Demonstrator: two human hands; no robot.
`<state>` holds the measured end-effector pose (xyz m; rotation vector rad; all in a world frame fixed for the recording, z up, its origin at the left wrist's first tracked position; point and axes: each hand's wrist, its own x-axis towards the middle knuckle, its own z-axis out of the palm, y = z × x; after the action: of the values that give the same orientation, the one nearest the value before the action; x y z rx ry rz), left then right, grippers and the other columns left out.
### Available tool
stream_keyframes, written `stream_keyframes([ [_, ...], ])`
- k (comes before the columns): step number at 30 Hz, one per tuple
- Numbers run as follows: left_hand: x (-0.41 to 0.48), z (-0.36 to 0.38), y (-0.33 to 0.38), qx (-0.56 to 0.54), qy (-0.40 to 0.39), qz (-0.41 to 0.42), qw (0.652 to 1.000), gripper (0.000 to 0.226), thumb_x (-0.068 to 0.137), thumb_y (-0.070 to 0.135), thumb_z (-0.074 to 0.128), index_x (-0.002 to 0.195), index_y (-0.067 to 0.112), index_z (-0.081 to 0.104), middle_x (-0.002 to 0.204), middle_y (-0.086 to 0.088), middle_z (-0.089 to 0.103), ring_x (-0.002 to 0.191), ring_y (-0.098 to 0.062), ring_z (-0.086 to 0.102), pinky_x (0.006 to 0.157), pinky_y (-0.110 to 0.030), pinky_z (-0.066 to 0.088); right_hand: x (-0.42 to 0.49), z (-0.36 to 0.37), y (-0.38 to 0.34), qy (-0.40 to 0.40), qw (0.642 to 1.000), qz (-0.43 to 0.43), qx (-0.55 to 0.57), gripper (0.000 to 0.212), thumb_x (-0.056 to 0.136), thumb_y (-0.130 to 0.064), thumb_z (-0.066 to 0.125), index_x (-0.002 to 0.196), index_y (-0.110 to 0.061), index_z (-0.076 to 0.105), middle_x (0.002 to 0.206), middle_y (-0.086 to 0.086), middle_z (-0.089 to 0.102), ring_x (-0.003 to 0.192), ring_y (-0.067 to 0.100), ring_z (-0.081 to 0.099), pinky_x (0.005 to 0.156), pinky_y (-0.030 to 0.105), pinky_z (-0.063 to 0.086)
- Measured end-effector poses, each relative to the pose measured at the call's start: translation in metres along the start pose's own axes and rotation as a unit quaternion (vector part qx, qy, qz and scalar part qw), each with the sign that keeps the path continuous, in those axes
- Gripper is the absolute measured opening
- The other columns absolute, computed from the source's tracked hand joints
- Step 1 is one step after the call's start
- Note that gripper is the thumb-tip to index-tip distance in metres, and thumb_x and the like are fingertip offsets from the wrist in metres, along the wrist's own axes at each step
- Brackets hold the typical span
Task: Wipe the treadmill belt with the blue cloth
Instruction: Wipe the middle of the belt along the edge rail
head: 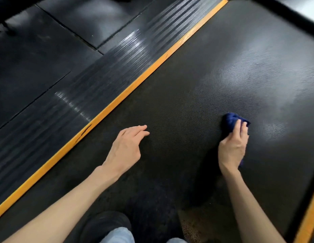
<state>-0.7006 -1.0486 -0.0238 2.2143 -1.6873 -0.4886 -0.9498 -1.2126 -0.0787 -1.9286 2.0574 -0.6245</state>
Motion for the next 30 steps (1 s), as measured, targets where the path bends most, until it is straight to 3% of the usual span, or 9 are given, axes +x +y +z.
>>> stream_keyframes([
  [3, 0.005, 0.002, 0.011, -0.007, -0.012, 0.014, 1.000, 0.058, 0.072, -0.014, 0.052, 0.122, 0.015, 0.060, 0.133, -0.001, 0.054, 0.125, -0.017, 0.047, 0.108, -0.030, 0.026, -0.023, 0.015, -0.042, 0.036, 0.999, 0.020, 0.008, 0.062, 0.076, 0.008, 0.037, 0.138, 0.004, 0.039, 0.143, 0.025, 0.038, 0.131, 0.041, 0.038, 0.112, 0.046, 0.027],
  [9, 0.034, 0.004, 0.029, -0.002, -0.014, 0.011, 1.000, 0.060, 0.070, -0.015, 0.049, 0.123, 0.012, 0.058, 0.136, -0.004, 0.051, 0.126, -0.020, 0.047, 0.109, -0.035, 0.033, -0.087, 0.025, -0.081, -0.155, 0.934, -0.322, 0.013, 0.068, 0.080, 0.008, 0.053, 0.143, -0.012, 0.036, 0.149, 0.007, 0.035, 0.139, 0.020, 0.031, 0.116, 0.030, 0.018],
  [11, 0.040, 0.009, 0.034, -0.016, -0.023, 0.005, 1.000, 0.063, 0.071, -0.016, 0.048, 0.129, 0.009, 0.053, 0.142, -0.006, 0.045, 0.129, -0.023, 0.043, 0.109, -0.034, 0.031, -0.064, 0.010, -0.037, -0.105, 0.960, -0.261, 0.002, 0.061, 0.081, 0.006, 0.045, 0.140, -0.009, 0.042, 0.146, 0.010, 0.041, 0.135, 0.022, 0.037, 0.114, 0.036, 0.026],
  [14, 0.043, 0.020, 0.043, 0.028, -0.043, 0.007, 0.999, 0.065, 0.076, -0.011, 0.051, 0.136, 0.013, 0.045, 0.145, -0.006, 0.039, 0.133, -0.023, 0.036, 0.107, -0.034, 0.030, -0.027, -0.028, 0.048, 0.020, 0.999, -0.043, -0.019, 0.057, 0.082, 0.003, 0.037, 0.138, -0.001, 0.042, 0.143, 0.017, 0.042, 0.132, 0.033, 0.039, 0.112, 0.044, 0.028],
  [18, 0.053, 0.017, 0.054, 0.081, -0.052, -0.009, 0.995, 0.052, 0.082, 0.001, 0.052, 0.131, 0.017, 0.051, 0.140, -0.003, 0.045, 0.125, -0.022, 0.041, 0.101, -0.034, 0.037, -0.012, -0.038, 0.063, 0.095, 0.982, 0.166, 0.000, 0.058, 0.082, 0.005, 0.037, 0.140, 0.005, 0.033, 0.147, 0.026, 0.030, 0.135, 0.042, 0.030, 0.112, 0.043, 0.018],
  [22, 0.062, 0.012, 0.062, 0.114, -0.063, -0.007, 0.991, 0.044, 0.084, 0.007, 0.051, 0.126, 0.019, 0.056, 0.127, -0.001, 0.053, 0.108, -0.020, 0.049, 0.087, -0.032, 0.042, -0.028, 0.016, -0.026, 0.009, 0.998, -0.058, 0.020, 0.057, 0.083, 0.002, 0.042, 0.140, 0.003, 0.036, 0.146, 0.022, 0.034, 0.133, 0.037, 0.035, 0.113, 0.042, 0.023],
  [25, 0.062, 0.012, 0.061, 0.129, -0.075, -0.011, 0.989, 0.044, 0.084, 0.009, 0.051, 0.125, 0.022, 0.057, 0.125, 0.001, 0.052, 0.108, -0.018, 0.049, 0.086, -0.031, 0.044, -0.038, 0.038, -0.084, -0.118, 0.958, -0.254, 0.057, 0.050, 0.087, -0.004, 0.051, 0.137, -0.002, 0.044, 0.143, 0.016, 0.042, 0.132, 0.031, 0.039, 0.111, 0.039, 0.027],
  [27, 0.061, 0.011, 0.058, 0.115, -0.068, -0.019, 0.991, 0.044, 0.084, 0.009, 0.051, 0.125, 0.024, 0.058, 0.125, 0.002, 0.052, 0.109, -0.018, 0.048, 0.086, -0.032, 0.045, -0.019, 0.037, -0.078, -0.128, 0.931, -0.337, 0.051, 0.047, 0.086, -0.002, 0.052, 0.132, -0.005, 0.050, 0.138, 0.013, 0.049, 0.128, 0.030, 0.044, 0.109, 0.037, 0.029],
  [30, 0.063, 0.011, 0.054, 0.080, -0.064, -0.031, 0.994, 0.043, 0.087, 0.007, 0.050, 0.125, 0.025, 0.058, 0.128, 0.005, 0.051, 0.112, -0.015, 0.047, 0.086, -0.031, 0.044, 0.025, 0.016, -0.008, -0.015, 0.981, -0.191, 0.024, 0.048, 0.085, 0.000, 0.047, 0.132, -0.006, 0.050, 0.137, 0.013, 0.049, 0.125, 0.032, 0.045, 0.108, 0.035, 0.030],
])
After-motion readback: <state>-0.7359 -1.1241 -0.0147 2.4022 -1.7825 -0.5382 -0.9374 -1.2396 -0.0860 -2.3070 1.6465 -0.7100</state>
